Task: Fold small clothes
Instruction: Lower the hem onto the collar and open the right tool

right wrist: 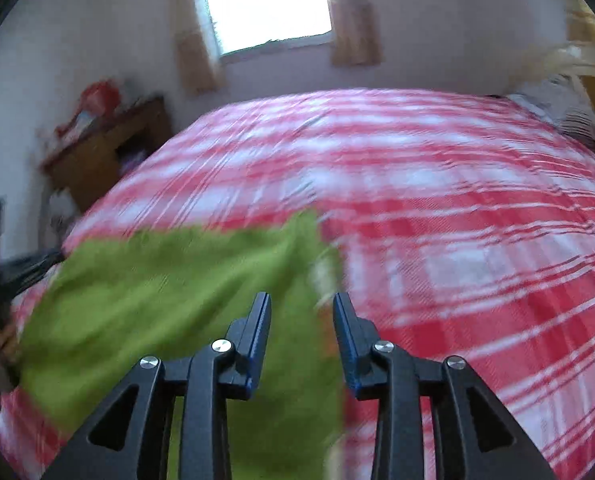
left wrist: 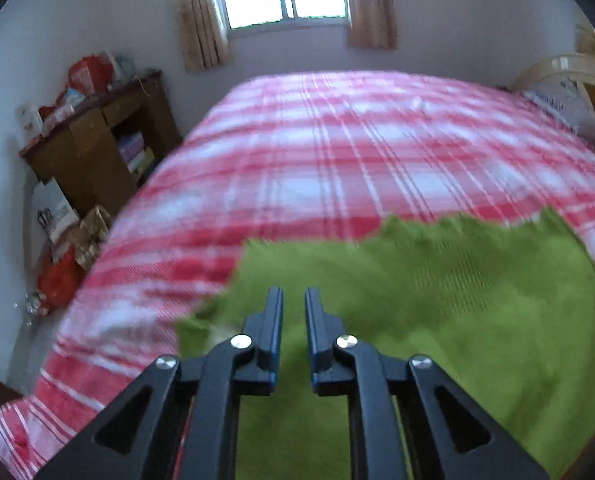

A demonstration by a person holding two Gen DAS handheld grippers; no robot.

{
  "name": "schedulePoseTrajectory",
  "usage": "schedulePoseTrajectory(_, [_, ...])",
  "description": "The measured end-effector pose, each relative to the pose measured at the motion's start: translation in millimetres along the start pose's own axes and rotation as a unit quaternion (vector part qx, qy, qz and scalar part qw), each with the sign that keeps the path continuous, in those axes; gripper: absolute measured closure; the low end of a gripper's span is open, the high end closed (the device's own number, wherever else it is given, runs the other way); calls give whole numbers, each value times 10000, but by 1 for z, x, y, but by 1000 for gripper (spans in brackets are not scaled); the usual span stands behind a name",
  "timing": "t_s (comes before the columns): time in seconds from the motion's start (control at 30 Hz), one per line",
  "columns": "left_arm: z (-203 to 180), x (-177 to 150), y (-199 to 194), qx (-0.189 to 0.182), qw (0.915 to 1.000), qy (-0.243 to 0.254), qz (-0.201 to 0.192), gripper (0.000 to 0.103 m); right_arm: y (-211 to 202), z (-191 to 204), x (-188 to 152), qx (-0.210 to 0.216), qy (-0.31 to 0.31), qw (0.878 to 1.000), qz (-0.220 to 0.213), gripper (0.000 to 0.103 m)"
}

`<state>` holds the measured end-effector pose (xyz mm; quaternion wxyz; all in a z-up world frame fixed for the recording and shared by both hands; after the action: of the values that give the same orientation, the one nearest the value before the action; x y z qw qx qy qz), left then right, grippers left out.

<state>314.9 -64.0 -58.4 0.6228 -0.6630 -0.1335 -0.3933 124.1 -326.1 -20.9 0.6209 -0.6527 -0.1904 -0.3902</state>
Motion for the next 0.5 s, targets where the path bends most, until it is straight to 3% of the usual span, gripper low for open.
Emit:
schedulePoseTrajectory(0.07, [0,-13,16,25,9994,-182,285,87,2,20,-13,209,-246,9994,125,70])
schedulePoseTrajectory(0.13, [4,-22,19,108,9993,-271,223,87,11,36,-23,190,-549,9976,367,70])
schedulePoseTrajectory(0.17, [11,-23,19,-26,9988,-455,198,87,17,38,-29,82,-603,9967,539,70])
schedulePoseTrajectory(0.23, [23,-21,19,-90,9967,-780,210,96,20,30,-40,-30,-549,9964,650,71])
schedulePoseTrajectory(0.37, [37,-18,30,-297,9932,-1096,238,97,-5,12,-62,-497,-642,9947,636,76])
schedulePoseTrajectory(0.43, [35,-18,32,-284,9935,-1074,241,97,-15,-2,-76,-420,-477,9947,808,76])
schedulePoseTrajectory(0.5, [32,-17,35,-273,9941,-1012,268,97,-29,-14,-87,-351,-302,9963,720,76])
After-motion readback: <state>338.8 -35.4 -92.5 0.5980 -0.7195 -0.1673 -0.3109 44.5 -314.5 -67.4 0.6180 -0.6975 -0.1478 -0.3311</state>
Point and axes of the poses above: each gripper's, at about its wrist camera, not at the fingertips, and y roughly the way its jaws point, z to its left, x to its top, the point moved 1 cm from there along y, roughly the way its jaws point, and after that the axes turned 1 degree about -x, right-handed, at the moved point
